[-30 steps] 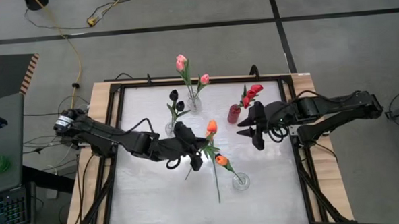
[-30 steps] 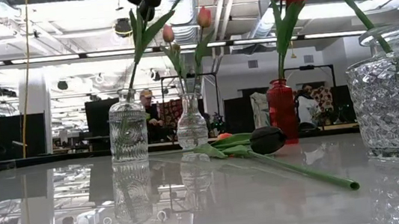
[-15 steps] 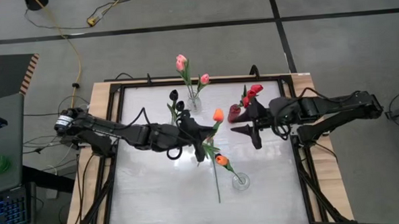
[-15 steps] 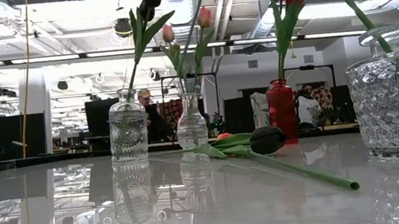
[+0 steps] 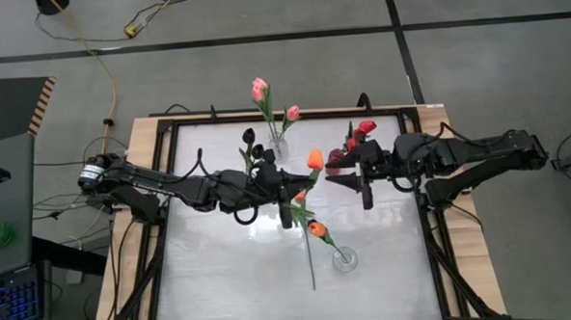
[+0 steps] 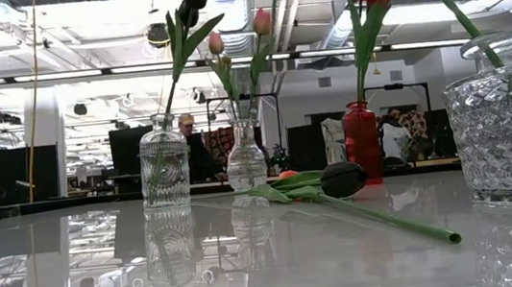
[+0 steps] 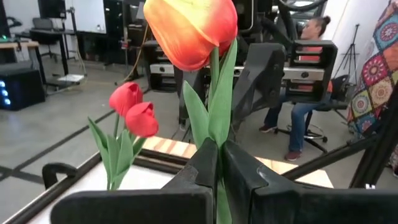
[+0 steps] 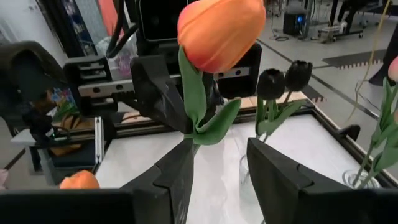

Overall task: Sort flowers into vase by color
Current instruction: Put the orange tulip into the bottom transparent vase

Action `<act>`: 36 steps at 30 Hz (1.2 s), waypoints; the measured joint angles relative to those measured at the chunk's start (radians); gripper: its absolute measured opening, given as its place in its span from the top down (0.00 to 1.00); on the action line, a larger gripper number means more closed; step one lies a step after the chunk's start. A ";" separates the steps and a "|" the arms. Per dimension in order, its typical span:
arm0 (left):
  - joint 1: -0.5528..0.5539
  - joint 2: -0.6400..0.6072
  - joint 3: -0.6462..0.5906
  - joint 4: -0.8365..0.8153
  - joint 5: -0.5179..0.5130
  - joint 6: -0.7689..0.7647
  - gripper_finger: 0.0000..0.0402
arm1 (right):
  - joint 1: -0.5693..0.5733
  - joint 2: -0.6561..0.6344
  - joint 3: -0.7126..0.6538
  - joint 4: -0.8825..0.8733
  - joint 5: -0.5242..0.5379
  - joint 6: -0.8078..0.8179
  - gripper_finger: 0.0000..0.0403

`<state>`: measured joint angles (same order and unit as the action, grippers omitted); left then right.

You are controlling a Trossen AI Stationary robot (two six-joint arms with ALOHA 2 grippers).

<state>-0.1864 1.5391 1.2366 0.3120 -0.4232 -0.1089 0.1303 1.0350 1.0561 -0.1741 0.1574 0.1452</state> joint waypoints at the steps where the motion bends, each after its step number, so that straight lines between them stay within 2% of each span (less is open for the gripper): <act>1: 0.001 0.000 0.000 0.006 0.000 0.007 1.00 | 0.000 0.001 0.000 0.009 0.000 0.000 0.56; 13: 0.010 0.000 0.000 0.108 0.016 0.020 1.00 | 0.000 0.101 0.000 0.053 0.000 0.001 0.56; 19: 0.014 0.000 0.001 0.106 0.022 0.020 1.00 | 0.000 0.150 0.000 0.108 -0.001 0.001 0.56; 29: 0.014 0.000 0.001 0.097 0.022 0.044 1.00 | 0.000 0.157 0.000 0.109 -0.006 -0.039 0.58; 36: 0.014 0.000 0.001 0.083 0.040 0.063 1.00 | -0.001 0.155 0.000 0.096 -0.075 -0.041 0.59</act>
<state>-0.1726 1.5394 1.2373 0.3948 -0.3830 -0.0456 0.1295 1.1900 1.0561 -0.0778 0.0827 0.1040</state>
